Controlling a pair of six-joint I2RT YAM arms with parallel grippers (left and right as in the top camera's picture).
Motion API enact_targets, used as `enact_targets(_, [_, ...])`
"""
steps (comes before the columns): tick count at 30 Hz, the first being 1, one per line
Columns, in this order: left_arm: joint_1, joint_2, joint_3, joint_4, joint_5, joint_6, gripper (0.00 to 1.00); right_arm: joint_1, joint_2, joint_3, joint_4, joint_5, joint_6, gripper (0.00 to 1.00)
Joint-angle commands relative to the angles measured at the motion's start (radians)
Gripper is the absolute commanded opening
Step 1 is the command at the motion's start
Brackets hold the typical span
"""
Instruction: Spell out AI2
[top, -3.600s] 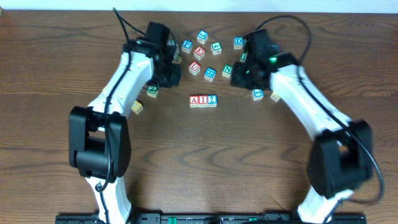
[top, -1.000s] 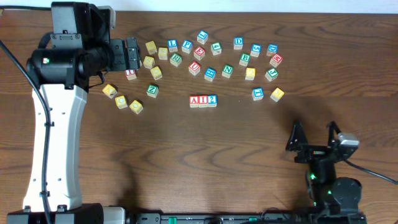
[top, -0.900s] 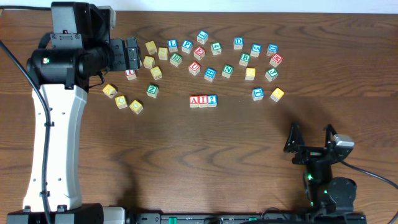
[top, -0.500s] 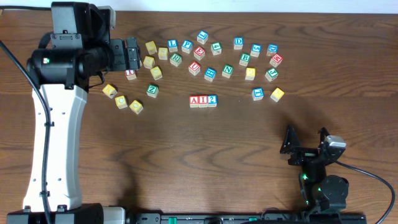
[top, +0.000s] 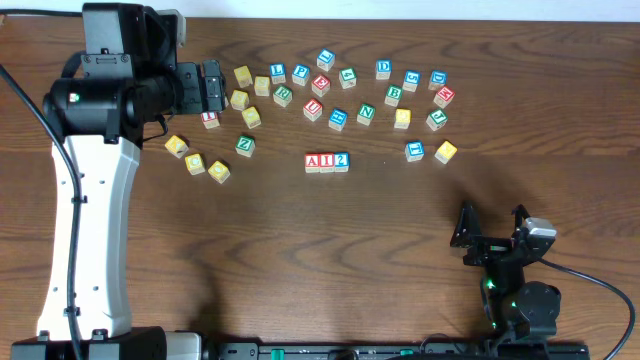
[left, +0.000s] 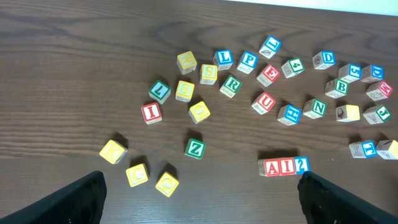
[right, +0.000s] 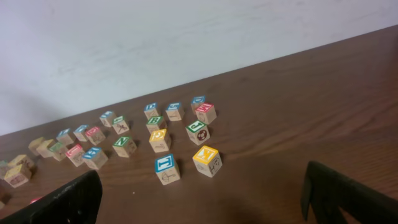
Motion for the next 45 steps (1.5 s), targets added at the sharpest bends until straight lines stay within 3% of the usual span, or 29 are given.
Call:
enact_targets(1, [0.003, 0.005, 0.009, -0.001, -0.006, 0.006, 0.98, -0.013, -0.009, -0.005, 0.001, 0.006, -0.013, 0.99])
enact_targets(23, [0.002, 0.004, 0.009, -0.001, -0.006, 0.006, 0.98, -0.013, -0.009, -0.005, 0.001, 0.006, -0.013, 0.99])
enact_targets(30, [0.003, -0.092, -0.013, -0.01, -0.033, 0.043, 0.98, -0.013, -0.009, -0.005, 0.001, 0.006, -0.013, 0.99])
enact_targets(37, [0.003, -0.318, -0.239, 0.159, -0.033, 0.049, 0.97, -0.013, -0.009, -0.005, 0.001, 0.006, -0.013, 0.99])
enact_targets(45, [0.003, -0.675, -0.702, 0.449, -0.089, 0.048, 0.98, -0.013, -0.009, -0.004, 0.001, 0.006, -0.013, 0.99])
